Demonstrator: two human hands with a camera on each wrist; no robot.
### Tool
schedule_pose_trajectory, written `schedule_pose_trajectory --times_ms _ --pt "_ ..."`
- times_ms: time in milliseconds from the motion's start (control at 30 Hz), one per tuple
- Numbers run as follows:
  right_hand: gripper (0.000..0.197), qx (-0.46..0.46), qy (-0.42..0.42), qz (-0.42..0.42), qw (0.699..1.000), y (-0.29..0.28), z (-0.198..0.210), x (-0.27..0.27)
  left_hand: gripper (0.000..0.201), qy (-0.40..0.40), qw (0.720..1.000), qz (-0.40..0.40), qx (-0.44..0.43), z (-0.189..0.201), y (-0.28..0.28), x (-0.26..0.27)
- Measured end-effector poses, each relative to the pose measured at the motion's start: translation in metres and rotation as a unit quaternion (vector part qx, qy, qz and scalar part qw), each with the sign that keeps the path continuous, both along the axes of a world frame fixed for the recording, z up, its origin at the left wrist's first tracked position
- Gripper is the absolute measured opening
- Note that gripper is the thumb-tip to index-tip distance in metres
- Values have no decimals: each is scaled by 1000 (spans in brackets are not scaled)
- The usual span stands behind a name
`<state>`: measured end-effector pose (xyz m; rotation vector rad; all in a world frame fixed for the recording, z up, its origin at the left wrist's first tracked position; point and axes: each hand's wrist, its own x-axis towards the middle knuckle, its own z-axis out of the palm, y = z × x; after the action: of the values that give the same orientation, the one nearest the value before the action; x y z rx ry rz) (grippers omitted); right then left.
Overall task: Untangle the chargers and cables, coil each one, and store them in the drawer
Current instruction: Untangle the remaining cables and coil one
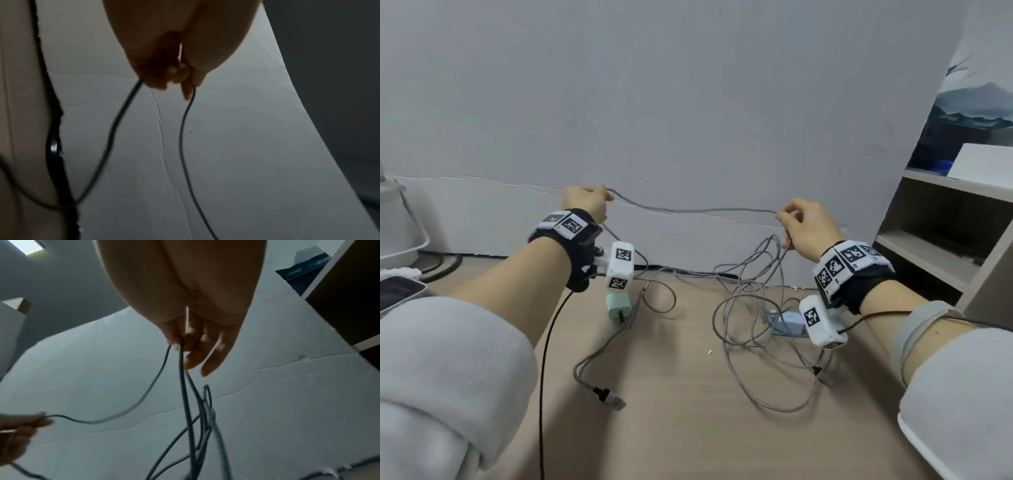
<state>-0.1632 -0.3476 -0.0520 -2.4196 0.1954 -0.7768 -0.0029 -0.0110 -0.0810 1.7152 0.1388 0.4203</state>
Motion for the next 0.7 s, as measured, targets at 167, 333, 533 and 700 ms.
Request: schedule_pose_trajectory --times_ms 167,333,533,700 --pt "15 -62 -52 32 996 28 14 4 62 24 940 48 338 23 -33 -38" --pt "16 -102 -66 77 990 54 20 4 55 -171 827 -359 397 50 -92 -91" --pt "7 -38 -26 151 987 57 27 -13 28 -244 832 -342 362 61 -96 -90" --pt "5 -45 142 211 966 44 11 -14 29 -297 880 -213 304 74 -74 -73"
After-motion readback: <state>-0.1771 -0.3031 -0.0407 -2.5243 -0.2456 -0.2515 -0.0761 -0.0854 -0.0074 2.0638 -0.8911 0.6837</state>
